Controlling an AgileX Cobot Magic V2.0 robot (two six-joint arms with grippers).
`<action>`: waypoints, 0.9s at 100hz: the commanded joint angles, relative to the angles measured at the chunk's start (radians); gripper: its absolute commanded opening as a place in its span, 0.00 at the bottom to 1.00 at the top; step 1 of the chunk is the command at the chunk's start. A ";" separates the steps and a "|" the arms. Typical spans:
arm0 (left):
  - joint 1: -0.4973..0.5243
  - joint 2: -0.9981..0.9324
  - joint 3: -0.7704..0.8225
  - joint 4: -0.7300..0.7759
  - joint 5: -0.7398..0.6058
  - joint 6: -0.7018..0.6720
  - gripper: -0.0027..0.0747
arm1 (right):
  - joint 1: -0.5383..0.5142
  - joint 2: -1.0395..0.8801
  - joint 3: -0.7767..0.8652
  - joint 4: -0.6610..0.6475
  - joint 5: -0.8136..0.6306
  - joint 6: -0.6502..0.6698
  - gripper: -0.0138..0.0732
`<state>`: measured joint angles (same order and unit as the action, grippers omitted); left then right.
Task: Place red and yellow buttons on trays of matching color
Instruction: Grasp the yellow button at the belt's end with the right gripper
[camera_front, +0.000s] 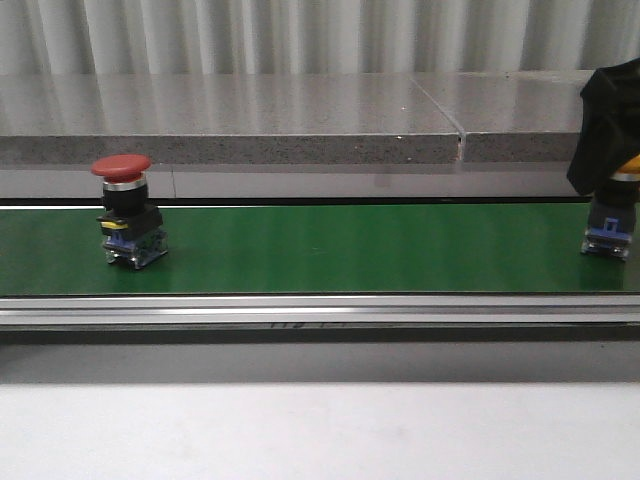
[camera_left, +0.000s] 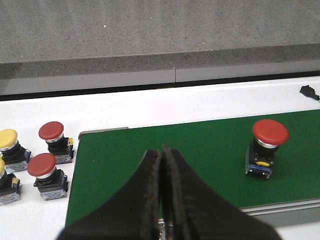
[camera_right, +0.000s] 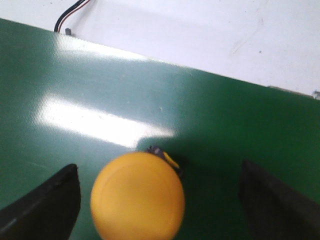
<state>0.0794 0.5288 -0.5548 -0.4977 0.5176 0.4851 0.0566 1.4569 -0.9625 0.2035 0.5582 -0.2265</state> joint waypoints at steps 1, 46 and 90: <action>-0.007 0.000 -0.028 -0.029 -0.070 0.003 0.01 | 0.003 0.001 -0.048 0.010 -0.043 -0.006 0.82; -0.007 0.000 -0.028 -0.029 -0.070 0.003 0.01 | -0.013 -0.002 -0.120 -0.012 0.194 -0.006 0.31; -0.007 0.000 -0.028 -0.029 -0.070 0.003 0.01 | -0.364 -0.205 -0.079 -0.039 0.275 0.050 0.31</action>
<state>0.0794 0.5288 -0.5548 -0.4977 0.5176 0.4851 -0.2330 1.3144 -1.0407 0.1685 0.8590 -0.1966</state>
